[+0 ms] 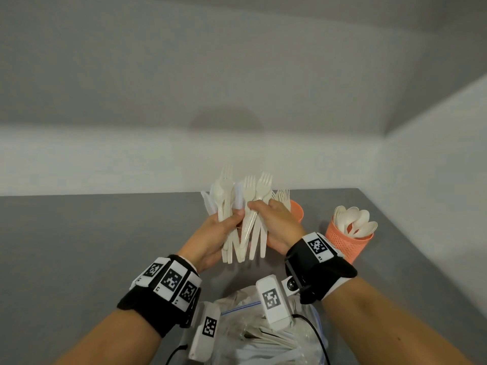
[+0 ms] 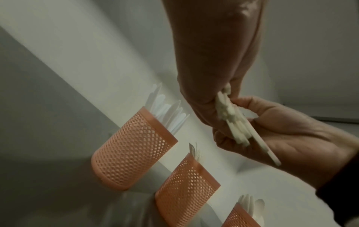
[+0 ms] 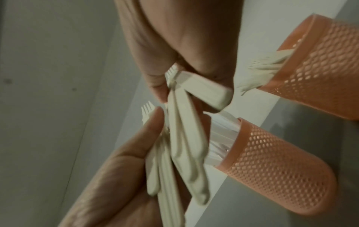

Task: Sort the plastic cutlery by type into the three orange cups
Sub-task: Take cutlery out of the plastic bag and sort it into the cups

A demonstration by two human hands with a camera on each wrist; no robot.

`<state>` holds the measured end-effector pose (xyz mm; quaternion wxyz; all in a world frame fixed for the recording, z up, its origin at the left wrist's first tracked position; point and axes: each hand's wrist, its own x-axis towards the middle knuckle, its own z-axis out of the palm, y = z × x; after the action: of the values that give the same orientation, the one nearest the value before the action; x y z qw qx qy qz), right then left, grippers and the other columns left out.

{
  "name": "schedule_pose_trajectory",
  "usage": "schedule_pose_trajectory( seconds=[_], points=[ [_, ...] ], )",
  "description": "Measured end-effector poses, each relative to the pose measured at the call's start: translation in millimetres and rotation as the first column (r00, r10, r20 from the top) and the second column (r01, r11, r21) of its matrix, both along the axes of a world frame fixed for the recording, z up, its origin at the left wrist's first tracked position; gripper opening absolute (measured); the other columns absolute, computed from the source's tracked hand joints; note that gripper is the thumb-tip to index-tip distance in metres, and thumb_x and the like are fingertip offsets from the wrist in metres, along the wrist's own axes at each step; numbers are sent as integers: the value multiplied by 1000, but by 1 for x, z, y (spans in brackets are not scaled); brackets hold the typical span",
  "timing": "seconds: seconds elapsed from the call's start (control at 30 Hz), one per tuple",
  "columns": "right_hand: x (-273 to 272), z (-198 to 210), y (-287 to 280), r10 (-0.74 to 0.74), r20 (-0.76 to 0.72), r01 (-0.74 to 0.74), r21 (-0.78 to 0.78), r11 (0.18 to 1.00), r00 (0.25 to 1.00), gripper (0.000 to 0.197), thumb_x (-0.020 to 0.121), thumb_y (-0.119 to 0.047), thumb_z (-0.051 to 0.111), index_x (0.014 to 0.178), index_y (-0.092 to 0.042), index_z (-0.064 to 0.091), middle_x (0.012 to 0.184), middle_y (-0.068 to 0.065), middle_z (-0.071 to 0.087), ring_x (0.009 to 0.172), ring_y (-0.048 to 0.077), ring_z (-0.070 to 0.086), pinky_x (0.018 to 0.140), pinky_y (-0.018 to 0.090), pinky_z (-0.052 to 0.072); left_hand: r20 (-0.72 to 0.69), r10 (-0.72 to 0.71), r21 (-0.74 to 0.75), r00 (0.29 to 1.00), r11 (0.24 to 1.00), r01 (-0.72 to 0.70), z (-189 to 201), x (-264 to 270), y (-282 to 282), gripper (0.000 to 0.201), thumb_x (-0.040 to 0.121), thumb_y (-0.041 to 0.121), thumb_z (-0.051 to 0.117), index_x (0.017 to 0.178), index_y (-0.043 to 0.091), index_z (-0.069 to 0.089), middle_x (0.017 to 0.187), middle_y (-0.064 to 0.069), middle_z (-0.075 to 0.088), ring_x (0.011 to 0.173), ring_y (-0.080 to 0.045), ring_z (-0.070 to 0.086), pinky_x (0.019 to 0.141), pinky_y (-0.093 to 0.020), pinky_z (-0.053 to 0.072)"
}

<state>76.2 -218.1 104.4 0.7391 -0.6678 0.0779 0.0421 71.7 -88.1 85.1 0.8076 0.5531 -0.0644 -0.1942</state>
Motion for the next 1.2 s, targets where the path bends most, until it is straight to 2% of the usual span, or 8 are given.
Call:
schedule_pose_trajectory(
  seconds=[0.13, 0.23, 0.33, 0.4, 0.5, 0.77, 0.97, 1.2],
  points=[
    [-3, 2, -4, -120, 51, 110, 163, 980, 991, 18, 91, -14, 49, 102, 0, 52, 81, 14, 64, 69, 23, 66, 70, 39, 57, 2, 46, 96, 999, 994, -46, 3, 1, -1, 27, 94, 22, 51, 79, 1, 59, 62, -8, 60, 55, -18, 61, 56, -31, 58],
    [-10, 12, -6, -91, 144, 58, 219, 974, 985, 4, 91, -9, 52, 89, -12, 50, 61, 1, 48, 40, 7, 40, 38, 19, 33, 87, 11, 189, 996, 982, -27, 0, 1, -2, 28, 93, 24, 53, 76, 2, 52, 57, -11, 40, 47, -15, 41, 46, -22, 47],
    [-16, 15, -2, 20, 212, -29, 39, 999, 977, 8, 84, -4, 63, 91, -6, 59, 58, -1, 55, 33, 2, 44, 33, 13, 31, 172, -36, 235, 984, 972, -6, -1, 0, -6, 10, 91, 15, 56, 96, 7, 55, 65, -14, 47, 44, -12, 36, 42, -21, 40],
    [-12, 11, -2, 25, 166, -25, -2, 1000, 986, 19, 79, -5, 69, 93, 3, 60, 61, 6, 53, 33, 3, 43, 32, 14, 31, 221, -84, 264, 972, 964, 24, -2, 0, -6, 25, 91, 9, 56, 116, 12, 51, 64, 0, 58, 42, -6, 40, 42, -21, 35],
    [-8, 4, -5, 6, 64, -7, 15, 1000, 998, 35, 75, -11, 74, 100, 8, 59, 56, 8, 46, 36, 6, 38, 35, 18, 35, 291, -214, 331, 933, 937, 112, 0, -2, -6, 24, 89, 5, 57, 110, 12, 46, 54, 13, 59, 41, -1, 44, 44, -22, 27],
    [-10, -3, -15, -23, 63, 17, 103, 995, 998, 6, 80, -4, 65, 83, -4, 59, 60, 6, 43, 43, 6, 45, 38, 18, 39, 267, -178, 431, 947, 901, 48, -5, 1, -17, 55, 73, 27, 72, 119, 11, 47, 58, 13, 52, 49, -8, 41, 40, -22, 32],
    [13, 4, -46, -229, -36, 232, 179, 956, 973, 10, 88, -14, 53, 81, -7, 55, 62, 8, 49, 56, 19, 51, 52, 25, 45, 157, -115, 333, 981, 941, 58, -12, 5, -21, 23, 89, 19, 60, 87, 16, 38, 58, 2, 33, 42, -7, 30, 36, -18, 27],
    [55, 11, -84, -500, 284, 495, 94, 864, 818, 21, 98, -18, 43, 79, -20, 53, 75, -1, 60, 75, 11, 60, 84, 32, 46, 10, -88, 140, 996, 986, 86, -9, 13, -15, 13, 96, 11, 40, 105, 9, 50, 59, -4, 47, 39, -14, 37, 39, -24, 42]
  ],
)
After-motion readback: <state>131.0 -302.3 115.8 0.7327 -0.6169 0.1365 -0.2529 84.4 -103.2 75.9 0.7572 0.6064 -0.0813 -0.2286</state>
